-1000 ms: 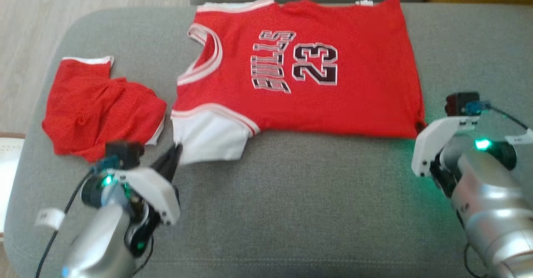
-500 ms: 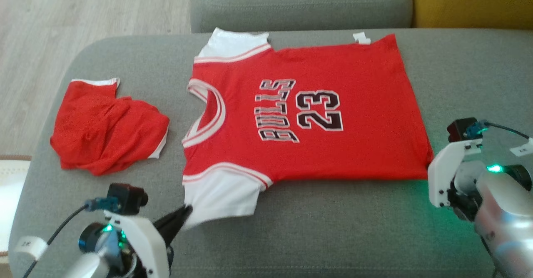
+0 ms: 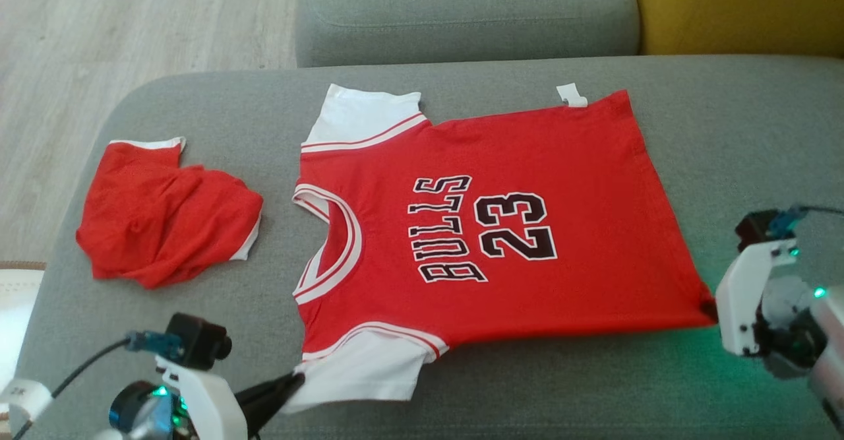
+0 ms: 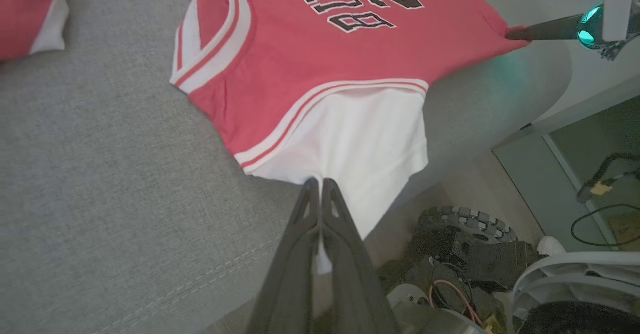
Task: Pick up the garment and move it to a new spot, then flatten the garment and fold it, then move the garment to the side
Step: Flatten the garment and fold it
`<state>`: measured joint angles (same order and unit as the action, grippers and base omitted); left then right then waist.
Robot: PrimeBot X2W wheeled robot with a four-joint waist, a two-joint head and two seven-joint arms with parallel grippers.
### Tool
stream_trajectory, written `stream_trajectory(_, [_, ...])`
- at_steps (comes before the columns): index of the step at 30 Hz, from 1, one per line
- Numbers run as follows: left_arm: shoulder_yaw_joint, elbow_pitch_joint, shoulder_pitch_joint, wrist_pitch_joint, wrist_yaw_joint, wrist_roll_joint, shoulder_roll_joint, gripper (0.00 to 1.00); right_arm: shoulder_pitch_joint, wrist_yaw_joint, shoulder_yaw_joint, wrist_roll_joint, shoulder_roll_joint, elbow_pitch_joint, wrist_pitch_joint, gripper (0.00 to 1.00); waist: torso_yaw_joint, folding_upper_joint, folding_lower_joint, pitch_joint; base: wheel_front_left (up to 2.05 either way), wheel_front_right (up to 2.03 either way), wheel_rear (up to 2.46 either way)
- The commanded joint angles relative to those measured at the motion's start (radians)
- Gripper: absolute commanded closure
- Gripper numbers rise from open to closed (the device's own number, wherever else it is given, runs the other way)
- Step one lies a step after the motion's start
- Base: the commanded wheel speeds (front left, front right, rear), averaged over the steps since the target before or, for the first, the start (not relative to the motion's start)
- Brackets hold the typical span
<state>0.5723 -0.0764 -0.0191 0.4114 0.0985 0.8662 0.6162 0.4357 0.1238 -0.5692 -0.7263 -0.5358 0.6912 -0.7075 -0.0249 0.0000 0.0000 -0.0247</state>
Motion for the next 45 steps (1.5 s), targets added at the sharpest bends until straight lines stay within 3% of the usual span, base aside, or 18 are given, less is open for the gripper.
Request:
stream_trajectory(1, [-0.062, -0.038, 0.069, -0.013, -0.013, -0.007, 0.034, 1.0, 0.016, 0.007, 0.023, 0.003, -0.038, -0.044, -0.009, 1.0, -0.003, 0.0, 0.0, 0.005, 0.0, 0.0, 0.0])
stream_trajectory(11, [-0.053, -0.003, 0.209, -0.005, -0.019, -0.093, 0.027, 1.0, 0.065, 0.007, 0.13, 0.064, 0.023, -0.082, -0.061, 1.0, -0.008, 0.0, 0.0, 0.056, 0.0, 0.0, 0.0])
stream_trajectory(19, [-0.029, 0.109, 0.417, 0.005, 0.002, -0.141, -0.03, 1.0, 0.171, 0.007, 0.194, 0.158, 0.101, -0.042, -0.06, 1.0, 0.001, 0.0, 0.0, 0.125, 0.0, 0.0, 0.0])
stream_trajectory(30, [0.049, 0.35, 0.655, -0.027, 0.029, -0.182, -0.09, 1.0, 0.307, 0.007, 0.236, 0.259, 0.188, 0.08, 0.008, 1.0, 0.003, 0.0, 0.0, 0.211, 0.0, 0.0, 0.0])
stream_trajectory(40, [0.152, 0.503, 0.761, -0.11, 0.032, -0.176, -0.114, 1.0, 0.364, 0.007, 0.232, 0.281, 0.23, 0.167, 0.083, 1.0, 0.002, 0.0, 0.0, 0.245, 0.0, 0.0, 0.0])
stream_trajectory(41, [0.166, 0.524, 0.773, -0.13, 0.032, -0.168, -0.118, 1.0, 0.373, 0.007, 0.23, 0.283, 0.232, 0.168, 0.127, 0.09, 0.001, 0.0, 0.0, 0.248, 0.0, 0.0, 0.0])
stream_trajectory(42, [0.174, 0.534, 0.779, -0.139, 0.032, -0.165, -0.119, 1.0, 0.377, 0.007, 0.231, 0.284, 0.232, 0.173, 0.15, 0.0, 0.001, 0.0, 0.0, 0.248, 0.0, 0.0, 0.0])
stream_trajectory(43, [0.174, 0.534, 0.779, -0.139, 0.032, -0.165, -0.119, 1.0, 0.377, 0.007, 0.231, 0.284, 0.232, 0.173, 0.15, 0.0, 0.001, 0.0, 0.0, 0.248, 0.0, 0.0, 0.0])
stream_trajectory(44, [0.184, 0.556, 0.789, -0.161, 0.032, -0.162, -0.121, 0.73, 0.386, 0.007, 0.233, 0.292, 0.234, 0.185, 0.2, 0.0, 0.001, 0.0, 0.0, 0.248, 0.0, 0.0, 0.0])
stream_trajectory(45, [0.184, 0.569, 0.796, -0.178, 0.032, -0.168, -0.124, 0.17, 0.39, 0.007, 0.238, 0.292, 0.235, 0.192, 0.225, 0.0, 0.002, 0.0, 0.0, 0.247, 0.0, 0.0, 0.0])
